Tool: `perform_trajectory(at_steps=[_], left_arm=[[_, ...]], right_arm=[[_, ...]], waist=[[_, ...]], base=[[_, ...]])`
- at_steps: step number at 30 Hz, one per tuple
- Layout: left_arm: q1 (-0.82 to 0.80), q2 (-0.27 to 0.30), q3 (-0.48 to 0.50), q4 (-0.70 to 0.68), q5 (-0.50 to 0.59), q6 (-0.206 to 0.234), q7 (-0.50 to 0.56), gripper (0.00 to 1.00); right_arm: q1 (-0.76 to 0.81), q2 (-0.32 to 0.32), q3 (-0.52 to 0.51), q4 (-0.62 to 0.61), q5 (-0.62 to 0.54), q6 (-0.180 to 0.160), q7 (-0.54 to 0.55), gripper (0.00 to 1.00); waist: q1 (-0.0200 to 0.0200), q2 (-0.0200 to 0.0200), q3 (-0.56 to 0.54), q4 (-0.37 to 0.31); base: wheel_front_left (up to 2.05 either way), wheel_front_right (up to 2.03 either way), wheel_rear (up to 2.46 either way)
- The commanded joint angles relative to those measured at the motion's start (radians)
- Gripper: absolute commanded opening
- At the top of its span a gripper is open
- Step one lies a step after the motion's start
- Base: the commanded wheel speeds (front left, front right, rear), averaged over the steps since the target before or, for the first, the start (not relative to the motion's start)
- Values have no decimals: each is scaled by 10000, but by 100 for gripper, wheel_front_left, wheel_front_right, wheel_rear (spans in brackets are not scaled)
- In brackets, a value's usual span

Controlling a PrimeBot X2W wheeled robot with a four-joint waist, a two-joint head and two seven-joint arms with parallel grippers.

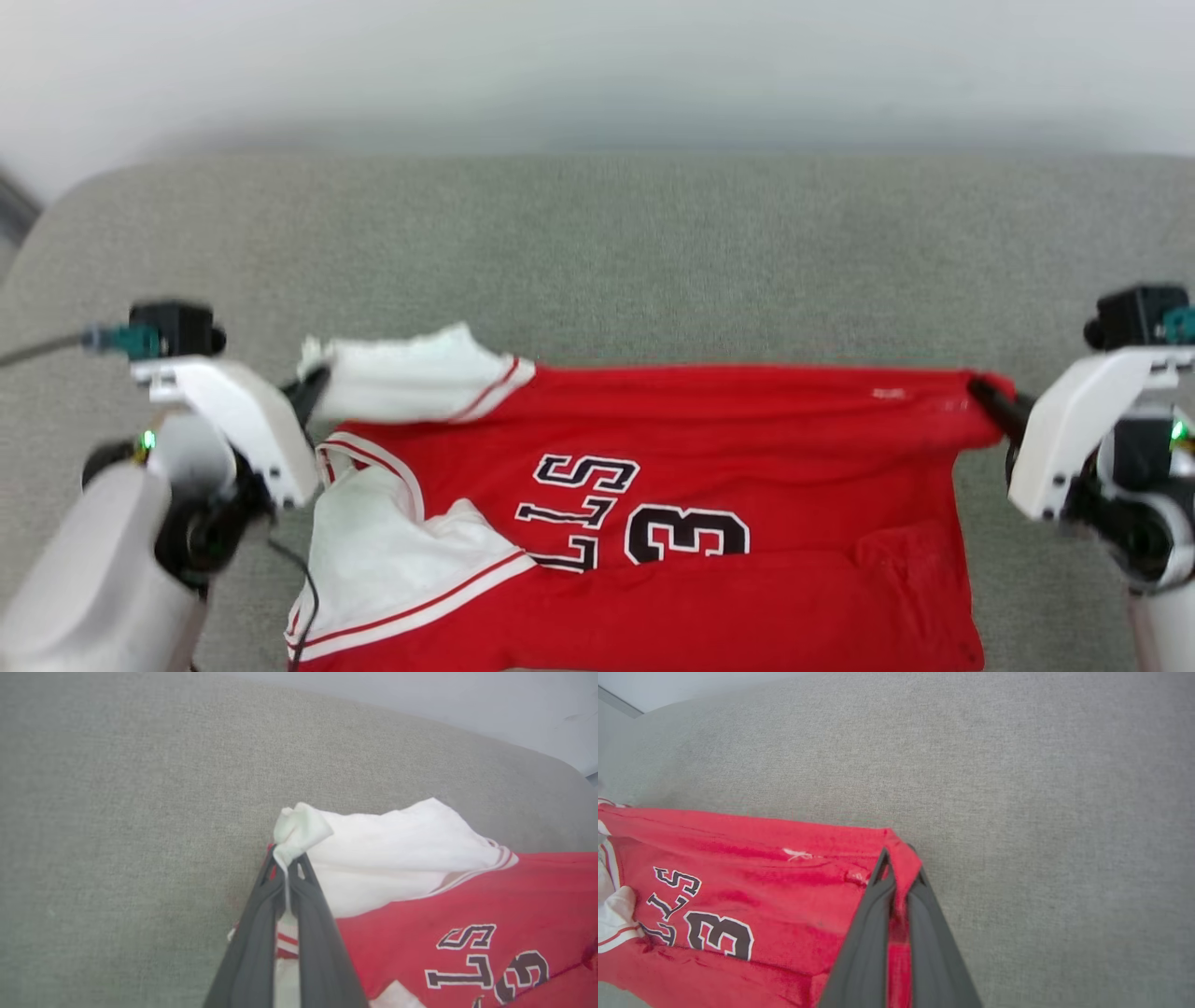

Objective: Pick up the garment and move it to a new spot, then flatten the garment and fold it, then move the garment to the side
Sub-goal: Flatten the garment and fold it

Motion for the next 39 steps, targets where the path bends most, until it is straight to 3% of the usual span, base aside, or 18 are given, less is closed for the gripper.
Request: perform_trajectory(at_steps=[1,11,12,13,14,15,16,21,27,32,39], left_arm=[[250,80,73,-104,-72,88,-72,0],[3440,-234,209,-1463,-781,860,-464,0],[3651,-258,186,-1475,-828,881,-459,0],[3797,-317,183,-1474,-899,870,-483,0],[3919,-388,176,-1461,-948,883,-496,32],[4016,-413,140,-1425,-947,915,-517,73],[4119,-460,124,-1386,-950,921,-568,100],[4253,-565,157,-1456,-449,1038,-1528,100],[4105,-719,138,-2282,563,1346,-3136,100],[4001,-972,54,-3061,1281,1634,-4242,100],[3813,-1234,-91,-3829,2268,2057,-5491,100]], right_arm=[[256,33,-38,-112,-17,-3,-75,0],[2863,561,-170,-386,416,-3,-1213,0],[3024,561,-135,-359,416,-2,-1348,8],[3141,569,-124,-294,435,-3,-1513,52],[3299,630,-114,-175,530,-3,-1642,100],[3444,625,-67,-88,547,-2,-1791,100],[3548,633,-46,15,581,-3,-1958,100],[3986,558,215,148,717,-3,-2854,100],[4525,256,81,-1112,722,-3,-3086,100],[4727,182,-669,-2044,602,-2,-2174,100],[4433,221,-1584,-2191,589,-2,128,100]], waist=[[1,0,-293,68],[1,0,-560,117],[1,0,-553,99],[1,0,-538,73],[1,0,-530,49],[1,0,-520,31],[1,0,-523,18],[1,0,-677,-35],[1,0,-1119,-79],[1,0,-1467,-24],[1,0,-1548,323]], base=[[0,0,0],[0,0,0],[0,0,0],[0,0,0],[0,0,0],[0,0,0],[0,0,0],[0,0,0],[0,0,0],[0,0,0],[0,0,0]])
